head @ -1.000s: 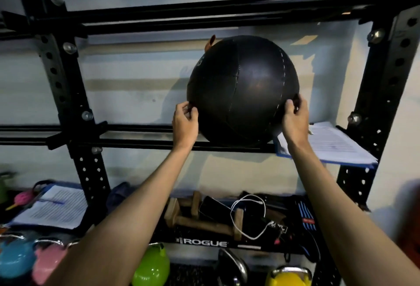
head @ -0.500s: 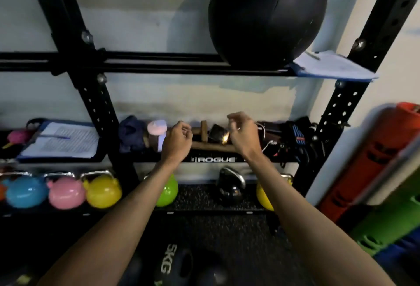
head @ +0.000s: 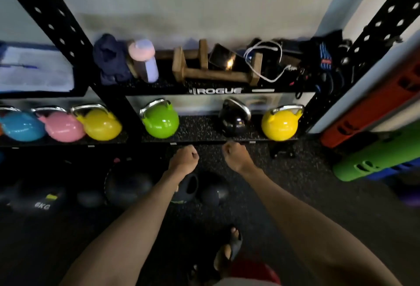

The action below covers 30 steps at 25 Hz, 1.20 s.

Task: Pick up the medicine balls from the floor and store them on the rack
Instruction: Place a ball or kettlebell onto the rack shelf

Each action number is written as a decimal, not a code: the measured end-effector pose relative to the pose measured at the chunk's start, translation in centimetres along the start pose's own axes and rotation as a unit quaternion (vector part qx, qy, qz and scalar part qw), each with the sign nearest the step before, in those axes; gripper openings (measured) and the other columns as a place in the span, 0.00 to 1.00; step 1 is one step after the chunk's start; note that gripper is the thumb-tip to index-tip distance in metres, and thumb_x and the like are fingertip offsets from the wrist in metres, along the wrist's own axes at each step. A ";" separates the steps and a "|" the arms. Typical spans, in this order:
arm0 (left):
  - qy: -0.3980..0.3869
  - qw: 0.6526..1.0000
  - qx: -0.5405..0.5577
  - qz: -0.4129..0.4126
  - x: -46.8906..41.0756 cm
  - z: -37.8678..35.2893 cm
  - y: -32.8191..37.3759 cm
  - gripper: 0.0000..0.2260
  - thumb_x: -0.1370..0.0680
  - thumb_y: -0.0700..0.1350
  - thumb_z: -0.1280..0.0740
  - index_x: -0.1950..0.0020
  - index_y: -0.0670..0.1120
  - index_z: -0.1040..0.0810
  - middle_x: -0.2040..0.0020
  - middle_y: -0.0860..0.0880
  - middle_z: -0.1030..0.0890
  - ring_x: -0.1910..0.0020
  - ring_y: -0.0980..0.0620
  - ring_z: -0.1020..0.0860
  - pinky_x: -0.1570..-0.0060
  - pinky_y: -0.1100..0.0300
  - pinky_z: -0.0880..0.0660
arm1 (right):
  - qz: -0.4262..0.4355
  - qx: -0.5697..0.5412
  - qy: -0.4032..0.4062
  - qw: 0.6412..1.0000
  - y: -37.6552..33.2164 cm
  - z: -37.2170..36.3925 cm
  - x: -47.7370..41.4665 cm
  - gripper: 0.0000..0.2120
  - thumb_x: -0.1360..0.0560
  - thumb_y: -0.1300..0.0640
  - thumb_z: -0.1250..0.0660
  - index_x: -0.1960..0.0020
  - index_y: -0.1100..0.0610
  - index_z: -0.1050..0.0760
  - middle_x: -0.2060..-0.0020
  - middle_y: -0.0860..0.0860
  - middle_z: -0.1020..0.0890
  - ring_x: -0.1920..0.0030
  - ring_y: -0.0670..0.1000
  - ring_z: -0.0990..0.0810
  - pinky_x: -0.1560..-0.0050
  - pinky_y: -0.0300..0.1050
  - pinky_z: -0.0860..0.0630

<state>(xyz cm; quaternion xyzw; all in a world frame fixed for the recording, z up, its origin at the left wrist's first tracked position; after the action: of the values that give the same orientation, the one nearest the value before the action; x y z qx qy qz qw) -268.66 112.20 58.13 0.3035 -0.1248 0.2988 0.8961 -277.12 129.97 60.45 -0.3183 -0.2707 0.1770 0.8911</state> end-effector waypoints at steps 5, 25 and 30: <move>-0.099 0.995 -0.006 0.032 -0.5 -8.5 -2.4 0.09 0.18 0.47 0.38 0.46 0.46 0.20 0.45 0.44 0.18 0.44 0.42 0.21 0.47 0.52 0.25 | -0.070 0.048 -0.106 0.991 6.3 -5.1 -0.4 0.11 0.19 0.63 0.42 0.54 0.60 0.22 0.56 0.58 0.20 0.50 0.62 0.20 0.41 0.56 0.25; -0.258 0.962 -0.001 0.084 -18.8 -39.7 -18.8 0.17 0.19 0.46 0.37 0.31 0.43 0.29 0.35 0.42 0.25 0.38 0.43 0.24 0.42 0.54 0.27 | -0.454 -0.181 -0.128 0.863 41.8 -40.6 -8.2 0.30 0.29 0.38 0.41 0.37 0.56 0.23 0.42 0.57 0.18 0.40 0.61 0.19 0.37 0.62 0.23; -0.176 0.983 -0.023 0.041 -28.4 -45.8 -20.1 0.23 0.20 0.53 0.35 0.28 0.47 0.34 0.30 0.40 0.32 0.32 0.41 0.31 0.38 0.50 0.31 | -0.534 -0.437 -0.017 0.724 45.1 -45.5 -12.1 0.21 0.16 0.45 0.45 0.29 0.56 0.31 0.41 0.57 0.21 0.47 0.55 0.20 0.49 0.57 0.18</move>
<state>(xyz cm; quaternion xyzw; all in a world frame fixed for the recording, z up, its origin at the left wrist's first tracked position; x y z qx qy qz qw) -276.93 114.68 1.26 0.3254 -0.2996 0.2740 0.8540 -266.09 135.71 -3.52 -0.4723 -0.4585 -0.4604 0.5956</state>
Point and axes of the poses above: each hand's wrist, its own x-axis away from the middle knuckle, its own z-axis out of the back of the hand, y = z × x, the point moved 6 cm from there along -x, towards the middle knuckle
